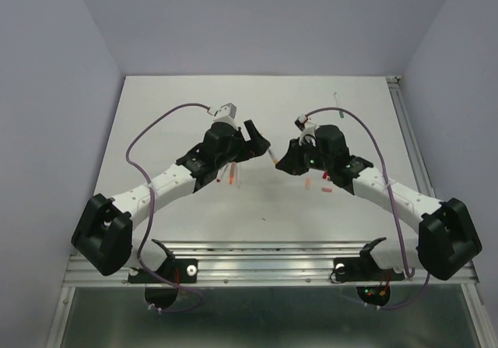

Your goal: Open the pen caps

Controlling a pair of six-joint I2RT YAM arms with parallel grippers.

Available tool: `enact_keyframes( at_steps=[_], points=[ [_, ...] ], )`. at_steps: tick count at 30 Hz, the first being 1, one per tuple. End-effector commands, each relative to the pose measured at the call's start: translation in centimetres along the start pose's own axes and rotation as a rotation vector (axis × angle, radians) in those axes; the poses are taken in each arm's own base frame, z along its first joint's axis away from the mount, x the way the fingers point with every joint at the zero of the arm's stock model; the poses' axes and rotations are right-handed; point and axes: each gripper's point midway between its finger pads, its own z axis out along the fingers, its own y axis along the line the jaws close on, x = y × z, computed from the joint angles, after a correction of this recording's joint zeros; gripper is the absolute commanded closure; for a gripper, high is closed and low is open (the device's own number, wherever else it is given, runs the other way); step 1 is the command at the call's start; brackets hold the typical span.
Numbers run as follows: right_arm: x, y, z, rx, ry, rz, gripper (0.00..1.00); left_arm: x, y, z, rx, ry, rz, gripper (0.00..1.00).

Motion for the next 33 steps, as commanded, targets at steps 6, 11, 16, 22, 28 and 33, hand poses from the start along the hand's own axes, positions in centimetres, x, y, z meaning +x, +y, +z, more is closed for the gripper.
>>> enact_keyframes(
  at_steps=[6, 11, 16, 22, 28, 33],
  points=[
    [-2.0, 4.6, -0.4, -0.139, -0.092, 0.0, 0.99, -0.8, -3.7, 0.7, 0.131, -0.005, -0.049, 0.4],
    [-1.2, 4.5, 0.5, -0.138, -0.055, 0.032, 0.99, -0.3, -3.9, 0.8, 0.137, 0.009, -0.07, 0.93],
    [1.3, 5.5, 0.6, -0.184, 0.009, 0.067, 0.99, -0.5, -2.7, 1.0, 0.069, -0.018, -0.128, 1.0],
    [6.9, 8.6, -0.1, -0.263, 0.133, 0.029, 0.99, -4.6, -0.1, 0.8, -0.082, -0.18, -0.232, 1.0],
    [16.6, 13.9, -2.3, -0.37, 0.287, -0.007, 0.99, -12.1, 5.1, 0.1, -0.15, -0.332, -0.335, 1.0],
    [17.9, 16.5, -3.3, -0.389, 0.277, -0.006, 0.99, -16.4, 7.6, -1.5, -0.186, -0.427, -0.346, 1.0]
  ],
)
